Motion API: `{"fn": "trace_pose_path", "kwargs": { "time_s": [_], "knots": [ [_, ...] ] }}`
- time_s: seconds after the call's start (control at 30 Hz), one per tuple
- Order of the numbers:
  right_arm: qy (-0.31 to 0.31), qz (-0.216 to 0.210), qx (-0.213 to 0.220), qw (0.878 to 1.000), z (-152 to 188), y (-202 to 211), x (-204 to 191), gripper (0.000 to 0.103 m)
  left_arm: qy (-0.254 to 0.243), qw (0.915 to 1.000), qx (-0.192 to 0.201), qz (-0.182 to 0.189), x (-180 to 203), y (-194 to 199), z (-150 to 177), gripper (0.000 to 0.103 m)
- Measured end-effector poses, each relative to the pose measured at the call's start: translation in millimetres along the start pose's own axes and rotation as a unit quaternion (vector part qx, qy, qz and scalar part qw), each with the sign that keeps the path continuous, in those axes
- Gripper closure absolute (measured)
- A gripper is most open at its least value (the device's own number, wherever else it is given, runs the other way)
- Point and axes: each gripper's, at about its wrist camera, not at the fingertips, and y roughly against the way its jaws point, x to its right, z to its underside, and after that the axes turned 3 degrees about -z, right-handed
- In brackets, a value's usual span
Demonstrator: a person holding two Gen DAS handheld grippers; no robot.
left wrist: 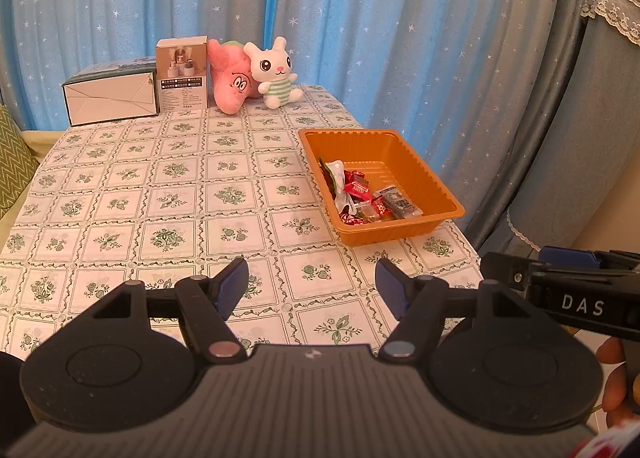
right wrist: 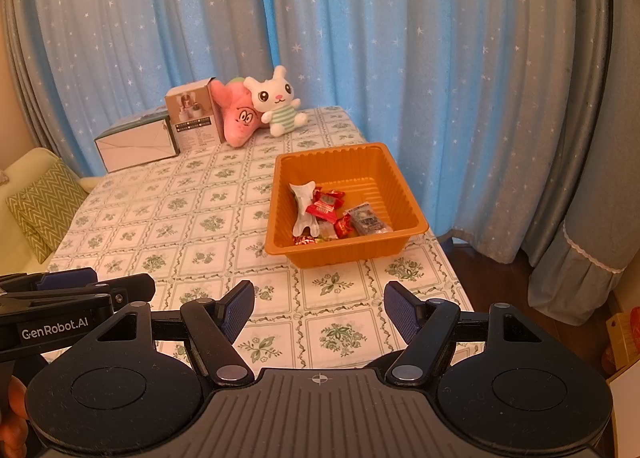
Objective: Organize snacks
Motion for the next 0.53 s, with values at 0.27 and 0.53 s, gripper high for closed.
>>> {"fn": "trace_pose_path", "kwargs": {
  "time_s": [0.27,0.53],
  "knots": [
    [-0.001,0.000,0.000,1.000,0.8,-0.5,0.3,0.031,0.000,1.0000,0.000,0.001,0.1,-0.2,0.2,0.035],
    [-0.001,0.000,0.000,1.000,0.3,-0.3,0.4,0.031,0.001,0.9999,0.005,0.012,0.0,0.5,1.6,0.035]
  ]
}}
